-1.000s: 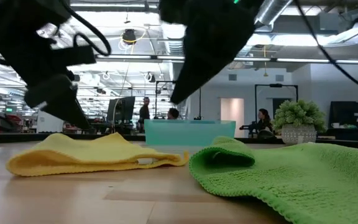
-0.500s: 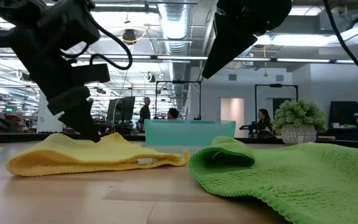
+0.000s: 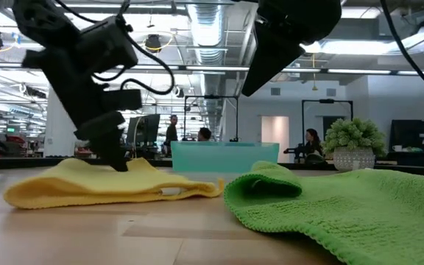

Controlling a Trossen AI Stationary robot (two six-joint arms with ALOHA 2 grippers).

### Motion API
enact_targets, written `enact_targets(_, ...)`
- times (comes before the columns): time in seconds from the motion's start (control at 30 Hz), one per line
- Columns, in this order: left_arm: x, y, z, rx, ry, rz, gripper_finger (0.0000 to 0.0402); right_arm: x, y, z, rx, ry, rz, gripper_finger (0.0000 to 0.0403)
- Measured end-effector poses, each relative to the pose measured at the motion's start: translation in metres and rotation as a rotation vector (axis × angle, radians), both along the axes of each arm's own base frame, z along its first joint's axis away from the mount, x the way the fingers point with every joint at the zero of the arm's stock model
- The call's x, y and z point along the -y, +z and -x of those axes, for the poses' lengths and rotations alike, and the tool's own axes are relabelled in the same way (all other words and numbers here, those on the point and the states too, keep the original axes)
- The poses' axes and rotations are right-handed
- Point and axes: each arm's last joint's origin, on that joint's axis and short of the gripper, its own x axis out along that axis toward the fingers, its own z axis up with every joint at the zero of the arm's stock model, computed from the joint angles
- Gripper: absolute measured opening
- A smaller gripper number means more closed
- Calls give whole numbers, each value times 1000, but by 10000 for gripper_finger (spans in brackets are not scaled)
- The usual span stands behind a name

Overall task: Roll microfiber towels into tight, uniform cylinder then place into a basket
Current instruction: Fold the yellow microfiber towel

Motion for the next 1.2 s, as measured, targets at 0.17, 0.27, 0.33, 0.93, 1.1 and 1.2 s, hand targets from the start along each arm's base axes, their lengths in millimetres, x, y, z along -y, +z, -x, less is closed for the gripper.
enact_targets(0.17, -8, -11, -15, 2, -43, -25, 141, 0, 0, 0, 0, 0, 0, 20)
enact_targets(0.27, -12, -11, -25, 6, -80, -45, 141, 0, 0, 0, 0, 0, 0, 17)
enact_targets(0.33, -13, -7, -31, 4, -123, -68, 141, 0, 0, 0, -1, 0, 0, 15)
enact_targets(0.93, 37, 39, -36, 74, -372, -153, 141, 0, -1, 1, -14, -5, 3, 18)
enact_targets(1.1, 76, 34, -30, 109, -422, -87, 141, 0, -1, 2, -17, -12, 2, 21)
enact_targets(1.2, 98, 24, -25, 98, -439, -79, 141, 0, -1, 2, -17, -12, 2, 19)
